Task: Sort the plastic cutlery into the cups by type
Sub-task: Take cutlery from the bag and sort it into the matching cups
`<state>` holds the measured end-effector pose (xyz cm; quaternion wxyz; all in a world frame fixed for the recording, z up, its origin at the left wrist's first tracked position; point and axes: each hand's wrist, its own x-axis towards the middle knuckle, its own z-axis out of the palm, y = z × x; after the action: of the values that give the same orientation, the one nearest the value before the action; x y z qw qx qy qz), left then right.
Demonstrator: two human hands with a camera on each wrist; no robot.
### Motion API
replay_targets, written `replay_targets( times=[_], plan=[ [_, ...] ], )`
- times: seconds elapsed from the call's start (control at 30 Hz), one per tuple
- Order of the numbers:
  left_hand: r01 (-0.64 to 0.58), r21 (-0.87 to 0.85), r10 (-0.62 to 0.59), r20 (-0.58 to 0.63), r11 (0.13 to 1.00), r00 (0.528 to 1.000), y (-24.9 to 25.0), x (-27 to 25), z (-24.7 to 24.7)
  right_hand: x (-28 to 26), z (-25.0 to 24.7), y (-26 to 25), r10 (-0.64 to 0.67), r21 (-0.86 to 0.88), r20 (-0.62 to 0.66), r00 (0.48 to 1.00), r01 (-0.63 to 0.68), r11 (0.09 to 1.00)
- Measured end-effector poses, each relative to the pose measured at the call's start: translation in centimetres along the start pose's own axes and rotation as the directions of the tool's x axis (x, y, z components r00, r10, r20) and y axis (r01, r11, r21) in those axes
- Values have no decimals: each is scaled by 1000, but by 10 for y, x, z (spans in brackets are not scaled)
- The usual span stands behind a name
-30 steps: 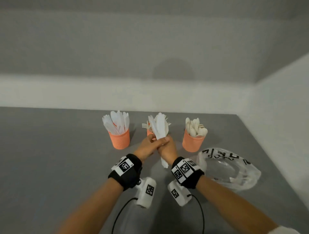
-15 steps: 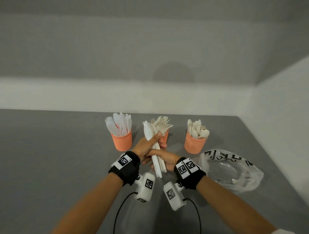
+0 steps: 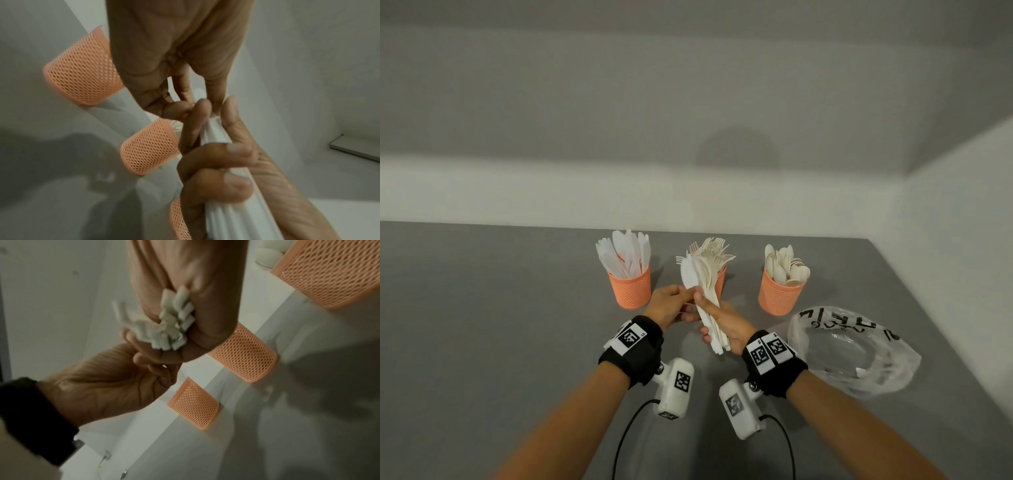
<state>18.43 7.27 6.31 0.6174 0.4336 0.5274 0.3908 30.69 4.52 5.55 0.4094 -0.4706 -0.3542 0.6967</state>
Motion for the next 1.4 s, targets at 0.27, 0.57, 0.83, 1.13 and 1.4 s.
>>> replay_targets(
  times=[0.27,0.57,0.83,1.13,1.4],
  plan=[
    [14,-37,-14,-18,999,1000,-2,6,6,0,-10,5,-23,-20,-69,997,22,1000],
    [-84,-164,53,-181,983,982,1,5,9,-2,-18,9,-27,-49,-58,998,24,999],
    [-95,-24,86,-250,995,964,1,-3,7,-6,-23,11,-12,22,-37,999,13,1000],
    [-43,18,45,-138,999,989,-5,-12,17,-10,-19,10,-5,-2,36,999,5,1000],
    [-75,51,82,-144,996,986,-5,-13,22,-13,-18,8,1,-73,39,999,2,997]
  ],
)
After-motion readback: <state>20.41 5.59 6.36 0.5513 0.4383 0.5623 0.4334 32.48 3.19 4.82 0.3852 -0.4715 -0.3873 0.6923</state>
